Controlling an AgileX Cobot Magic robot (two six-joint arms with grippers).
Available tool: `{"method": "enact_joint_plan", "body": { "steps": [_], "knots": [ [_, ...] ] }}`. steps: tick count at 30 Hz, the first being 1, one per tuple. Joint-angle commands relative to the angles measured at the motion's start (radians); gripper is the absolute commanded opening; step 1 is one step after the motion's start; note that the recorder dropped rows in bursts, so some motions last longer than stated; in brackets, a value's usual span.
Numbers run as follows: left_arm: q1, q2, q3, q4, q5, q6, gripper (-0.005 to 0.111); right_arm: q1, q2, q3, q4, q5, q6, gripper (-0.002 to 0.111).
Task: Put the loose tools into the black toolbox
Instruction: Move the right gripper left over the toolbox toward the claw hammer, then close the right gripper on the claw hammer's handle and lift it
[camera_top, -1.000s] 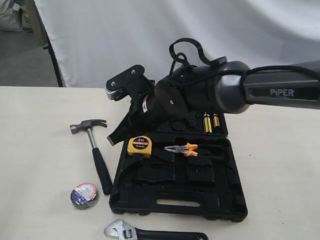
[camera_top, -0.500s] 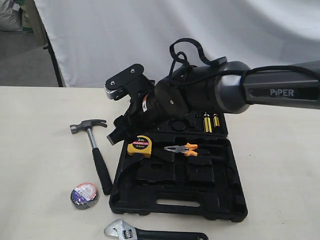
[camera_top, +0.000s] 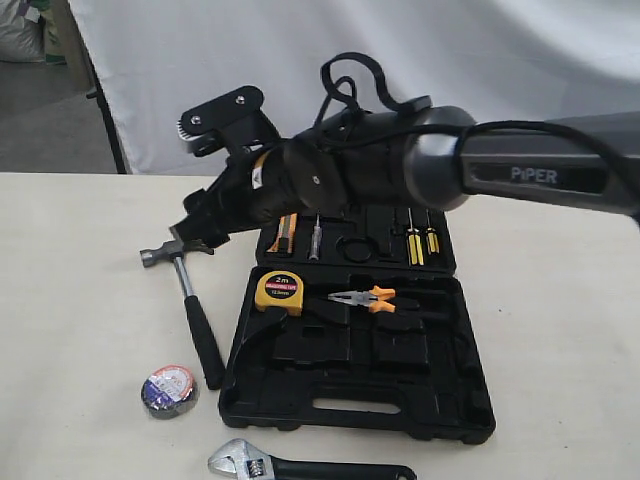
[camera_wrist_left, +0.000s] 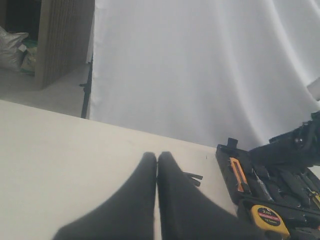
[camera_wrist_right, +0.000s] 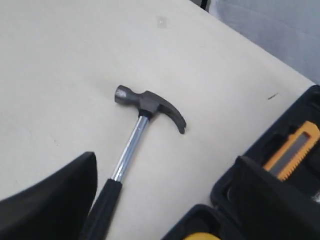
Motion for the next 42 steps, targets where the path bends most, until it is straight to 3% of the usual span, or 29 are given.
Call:
{"method": "enact_joint_plan", "body": {
  "steps": [1,12,19,22,28,34,42],
  "knots": [
    [0.025,-0.003,-0.003,0.004,-0.007,-0.005,0.001,0.017,0.124,-0.171,0.034,0.118,0.0,0.071],
    [0.025,-0.003,-0.003,0.004,-0.007,-0.005,0.001,0.017,0.523,-0.639,0.097,0.324,-0.001,0.071],
    [0.025,-0.003,-0.003,0.004,-0.007,-0.005,0.001,0.026,0.672,-0.815,0.108,0.414,-0.035,0.069],
    [0.025,-0.003,-0.003,0.004,-0.007,-0.005,0.001,0.038,0.692,-0.824,0.14,0.414,-0.109,0.052],
    [0.025,-0.003,-0.003,0.004,-0.007,-0.005,0.001,0.074,0.693,-0.825,0.175,0.414,-0.197,-0.001],
    [0.025,-0.003,-0.003,0.004,-0.007,-0.005,0.001,0.087,0.647,-0.825,0.19,0.412,-0.214,0.0],
    [0.025,-0.003,-0.003,0.004,-0.007,-0.005,0.001,0.087,0.563,-0.825,0.367,0.41,-0.221,0.0]
  ]
}}
